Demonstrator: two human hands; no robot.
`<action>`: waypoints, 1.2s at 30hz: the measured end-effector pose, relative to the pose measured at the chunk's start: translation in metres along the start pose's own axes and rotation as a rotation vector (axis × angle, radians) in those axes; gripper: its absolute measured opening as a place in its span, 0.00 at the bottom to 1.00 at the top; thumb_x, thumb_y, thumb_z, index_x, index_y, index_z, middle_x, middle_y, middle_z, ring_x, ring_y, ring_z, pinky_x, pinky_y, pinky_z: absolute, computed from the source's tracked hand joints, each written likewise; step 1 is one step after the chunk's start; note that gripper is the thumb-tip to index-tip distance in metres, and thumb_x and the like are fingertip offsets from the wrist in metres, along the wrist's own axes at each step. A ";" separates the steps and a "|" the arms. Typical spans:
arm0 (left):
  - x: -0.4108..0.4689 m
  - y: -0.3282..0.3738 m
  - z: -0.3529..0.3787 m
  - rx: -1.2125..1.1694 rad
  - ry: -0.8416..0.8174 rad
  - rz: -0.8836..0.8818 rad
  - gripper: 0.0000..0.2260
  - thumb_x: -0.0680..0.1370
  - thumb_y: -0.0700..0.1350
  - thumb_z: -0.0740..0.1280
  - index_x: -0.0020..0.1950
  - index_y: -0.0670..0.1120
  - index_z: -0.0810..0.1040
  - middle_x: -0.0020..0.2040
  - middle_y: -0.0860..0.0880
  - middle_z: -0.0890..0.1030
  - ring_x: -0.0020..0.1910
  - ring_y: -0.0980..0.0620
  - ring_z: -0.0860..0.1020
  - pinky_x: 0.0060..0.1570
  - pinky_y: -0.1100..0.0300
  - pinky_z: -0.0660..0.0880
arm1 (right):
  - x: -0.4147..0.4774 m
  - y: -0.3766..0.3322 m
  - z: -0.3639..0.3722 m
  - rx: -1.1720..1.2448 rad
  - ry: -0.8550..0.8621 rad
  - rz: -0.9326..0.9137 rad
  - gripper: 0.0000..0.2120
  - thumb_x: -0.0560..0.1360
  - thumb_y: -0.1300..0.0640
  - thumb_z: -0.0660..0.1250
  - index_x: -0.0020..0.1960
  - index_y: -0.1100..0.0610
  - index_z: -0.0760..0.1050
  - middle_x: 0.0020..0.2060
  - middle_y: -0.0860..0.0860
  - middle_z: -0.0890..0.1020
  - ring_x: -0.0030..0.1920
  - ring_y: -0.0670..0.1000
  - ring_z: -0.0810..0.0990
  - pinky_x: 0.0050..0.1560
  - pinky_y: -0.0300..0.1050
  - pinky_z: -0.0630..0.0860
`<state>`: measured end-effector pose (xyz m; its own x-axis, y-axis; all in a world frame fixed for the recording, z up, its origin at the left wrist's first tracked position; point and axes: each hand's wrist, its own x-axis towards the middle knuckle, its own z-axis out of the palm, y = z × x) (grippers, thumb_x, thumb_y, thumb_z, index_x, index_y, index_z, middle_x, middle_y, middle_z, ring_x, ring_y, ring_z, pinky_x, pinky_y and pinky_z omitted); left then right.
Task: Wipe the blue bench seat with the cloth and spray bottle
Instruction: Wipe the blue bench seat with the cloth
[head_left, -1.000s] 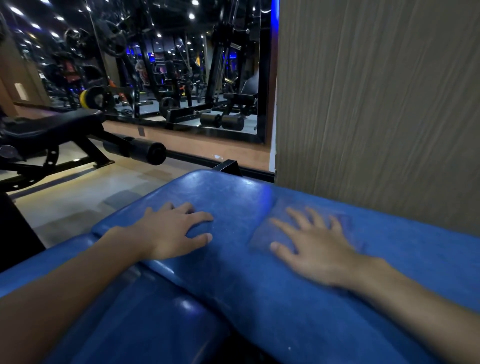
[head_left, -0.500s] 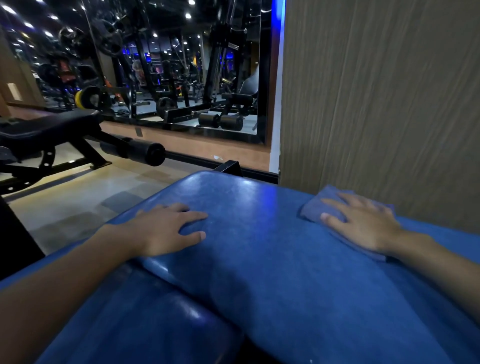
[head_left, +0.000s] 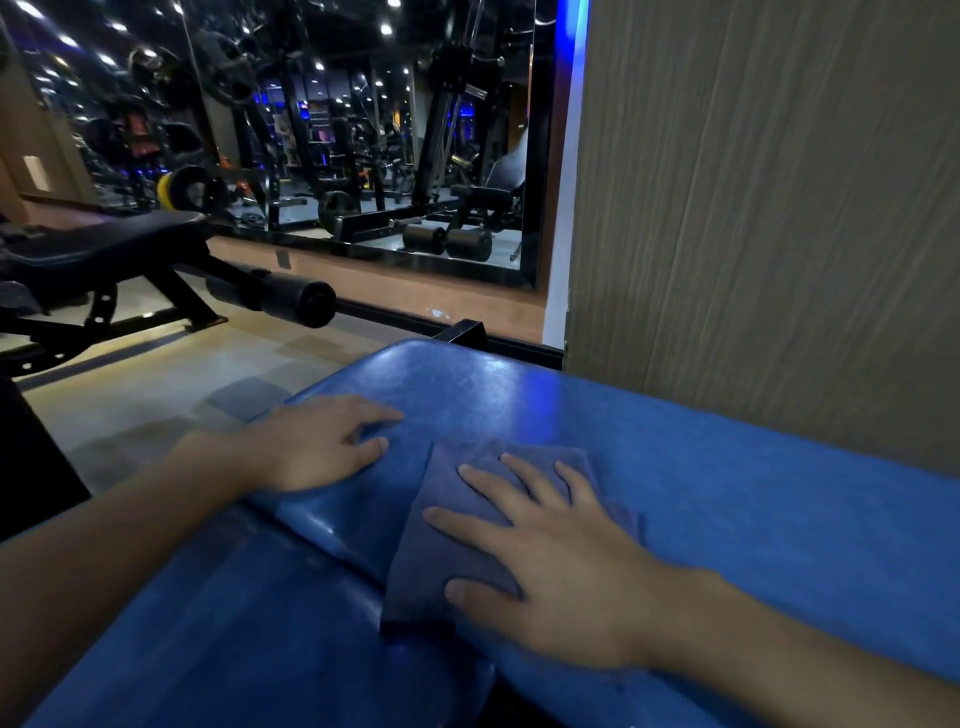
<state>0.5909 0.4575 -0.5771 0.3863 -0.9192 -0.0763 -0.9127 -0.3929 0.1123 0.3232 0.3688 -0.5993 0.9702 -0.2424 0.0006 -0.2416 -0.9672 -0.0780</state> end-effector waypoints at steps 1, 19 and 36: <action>0.000 -0.002 -0.002 0.020 0.001 -0.026 0.39 0.65 0.75 0.45 0.74 0.65 0.62 0.75 0.56 0.65 0.72 0.53 0.66 0.71 0.50 0.63 | 0.000 0.009 -0.001 -0.002 0.010 0.002 0.29 0.75 0.29 0.45 0.74 0.31 0.43 0.79 0.43 0.44 0.78 0.52 0.39 0.73 0.65 0.37; -0.003 -0.007 0.005 0.058 -0.096 -0.080 0.33 0.68 0.77 0.51 0.73 0.73 0.55 0.80 0.53 0.55 0.78 0.49 0.56 0.75 0.47 0.54 | 0.042 0.084 -0.003 -0.039 0.015 0.325 0.30 0.75 0.30 0.42 0.75 0.34 0.48 0.79 0.44 0.50 0.78 0.54 0.46 0.73 0.65 0.46; -0.002 -0.018 0.014 0.036 -0.075 -0.078 0.39 0.61 0.83 0.41 0.71 0.77 0.50 0.80 0.55 0.53 0.79 0.48 0.53 0.73 0.39 0.55 | 0.037 0.179 -0.013 -0.011 0.058 0.685 0.27 0.75 0.31 0.42 0.74 0.31 0.52 0.76 0.45 0.59 0.73 0.56 0.60 0.66 0.63 0.60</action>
<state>0.6047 0.4663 -0.5924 0.4465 -0.8808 -0.1578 -0.8850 -0.4607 0.0672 0.3153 0.1854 -0.6006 0.5957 -0.8032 0.0079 -0.8009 -0.5947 -0.0697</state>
